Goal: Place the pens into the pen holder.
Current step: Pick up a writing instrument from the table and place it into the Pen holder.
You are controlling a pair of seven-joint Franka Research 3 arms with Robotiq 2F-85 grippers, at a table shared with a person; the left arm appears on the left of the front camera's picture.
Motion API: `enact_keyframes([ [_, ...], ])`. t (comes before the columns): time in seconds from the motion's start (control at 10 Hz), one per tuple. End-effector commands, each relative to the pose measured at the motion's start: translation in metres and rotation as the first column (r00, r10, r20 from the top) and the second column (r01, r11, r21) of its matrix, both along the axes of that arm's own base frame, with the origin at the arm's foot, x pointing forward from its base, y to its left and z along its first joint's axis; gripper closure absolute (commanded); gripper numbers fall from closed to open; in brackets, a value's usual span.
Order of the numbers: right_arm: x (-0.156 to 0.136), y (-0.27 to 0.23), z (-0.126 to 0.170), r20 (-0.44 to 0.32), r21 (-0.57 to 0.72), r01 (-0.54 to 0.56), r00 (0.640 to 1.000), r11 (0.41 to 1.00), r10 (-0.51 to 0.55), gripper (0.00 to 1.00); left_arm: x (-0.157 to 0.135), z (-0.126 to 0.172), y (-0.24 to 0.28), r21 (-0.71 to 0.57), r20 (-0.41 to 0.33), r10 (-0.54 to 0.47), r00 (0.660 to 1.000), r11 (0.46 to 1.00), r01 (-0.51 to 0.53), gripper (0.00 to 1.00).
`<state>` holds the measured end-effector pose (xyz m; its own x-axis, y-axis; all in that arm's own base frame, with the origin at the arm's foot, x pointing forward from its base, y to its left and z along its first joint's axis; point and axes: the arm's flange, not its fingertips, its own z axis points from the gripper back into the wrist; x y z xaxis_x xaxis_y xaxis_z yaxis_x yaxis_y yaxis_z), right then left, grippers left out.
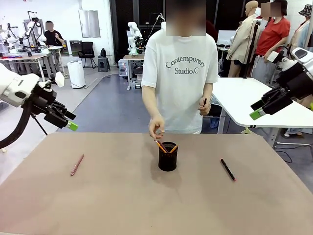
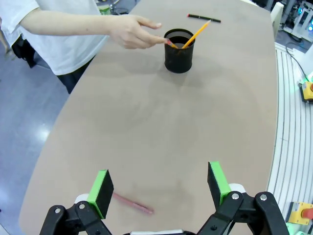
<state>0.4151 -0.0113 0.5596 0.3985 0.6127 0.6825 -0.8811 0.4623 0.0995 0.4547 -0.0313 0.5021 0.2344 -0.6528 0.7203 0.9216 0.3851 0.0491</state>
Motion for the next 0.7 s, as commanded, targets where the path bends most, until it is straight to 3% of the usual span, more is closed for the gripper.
enact_keyframes([
  [0.0, 0.0001, 0.0009, 0.0016, 0.001, 0.015, 0.004, 1.0, 1.0, -0.004, 0.0, 0.0, 0.0012, 0.0008, 0.008, 0.002, 0.003, 1.0, 1.0, -0.003, 0.0],
  [0.6, 0.0001, 0.0009, 0.0016, 0.001, 0.015, 0.004, 1.0, 1.0, -0.004, 0.0, 0.0, 0.0012, 0.0008, 0.008, 0.002, 0.003, 1.0, 1.0, -0.003, 0.0],
])
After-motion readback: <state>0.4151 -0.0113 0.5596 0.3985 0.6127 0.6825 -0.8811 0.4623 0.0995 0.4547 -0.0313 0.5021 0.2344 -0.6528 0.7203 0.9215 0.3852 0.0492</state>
